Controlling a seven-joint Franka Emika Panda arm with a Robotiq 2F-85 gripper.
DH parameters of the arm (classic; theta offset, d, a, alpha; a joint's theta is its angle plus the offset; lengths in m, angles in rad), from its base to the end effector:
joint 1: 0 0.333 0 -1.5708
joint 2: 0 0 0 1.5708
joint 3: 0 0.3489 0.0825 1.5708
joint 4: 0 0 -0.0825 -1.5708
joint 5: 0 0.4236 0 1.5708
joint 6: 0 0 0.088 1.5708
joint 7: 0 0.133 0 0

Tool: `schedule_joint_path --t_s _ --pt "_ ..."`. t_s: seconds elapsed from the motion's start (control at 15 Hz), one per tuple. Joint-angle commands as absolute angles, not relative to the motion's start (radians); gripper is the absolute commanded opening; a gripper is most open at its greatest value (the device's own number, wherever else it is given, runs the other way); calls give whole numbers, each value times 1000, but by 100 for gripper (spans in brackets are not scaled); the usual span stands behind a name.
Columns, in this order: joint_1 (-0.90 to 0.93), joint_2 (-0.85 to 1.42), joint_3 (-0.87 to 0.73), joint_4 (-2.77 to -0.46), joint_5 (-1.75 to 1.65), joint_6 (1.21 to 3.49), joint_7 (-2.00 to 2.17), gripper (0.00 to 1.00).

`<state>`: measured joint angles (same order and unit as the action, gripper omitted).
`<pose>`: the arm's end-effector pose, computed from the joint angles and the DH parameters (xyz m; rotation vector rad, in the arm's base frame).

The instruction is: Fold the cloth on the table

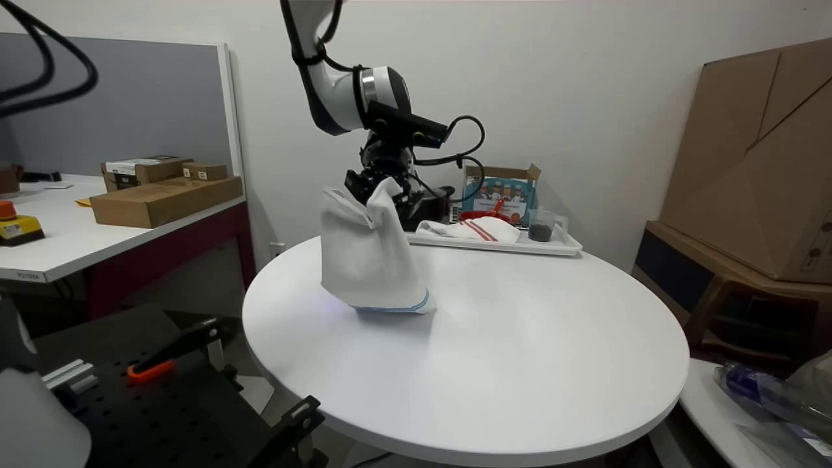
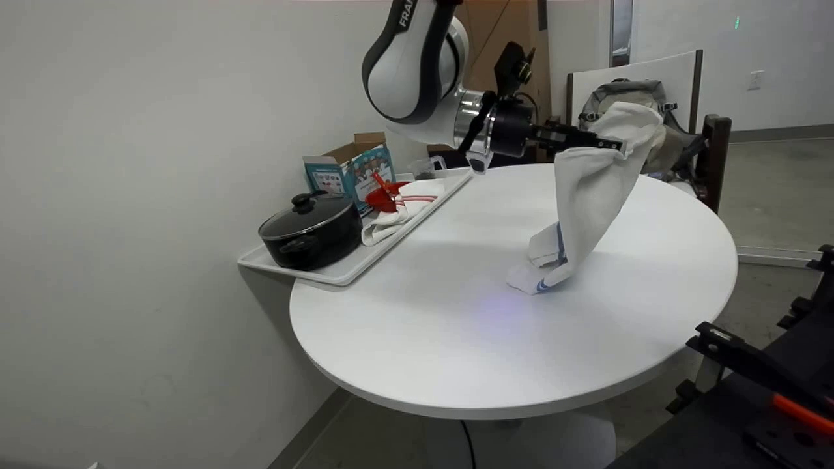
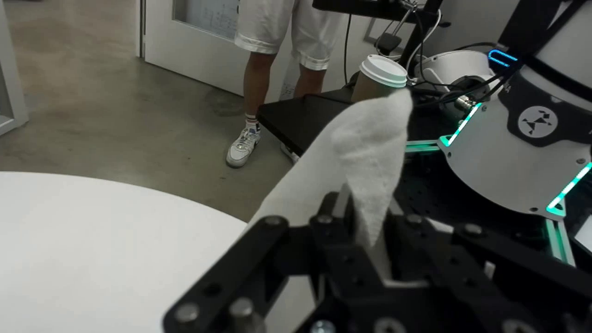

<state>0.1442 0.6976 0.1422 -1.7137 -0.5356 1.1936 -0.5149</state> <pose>0.5527 0.0760 0.1690 2.0502 1.0928 -1.6405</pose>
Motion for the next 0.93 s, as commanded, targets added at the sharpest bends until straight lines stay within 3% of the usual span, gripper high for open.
schedule_joint_path --t_s 0.0,0.87 --pt "140 882 138 -1470 -528 1053 -560 10" --pt "230 1071 143 -1271 -904 1194 -699 11"
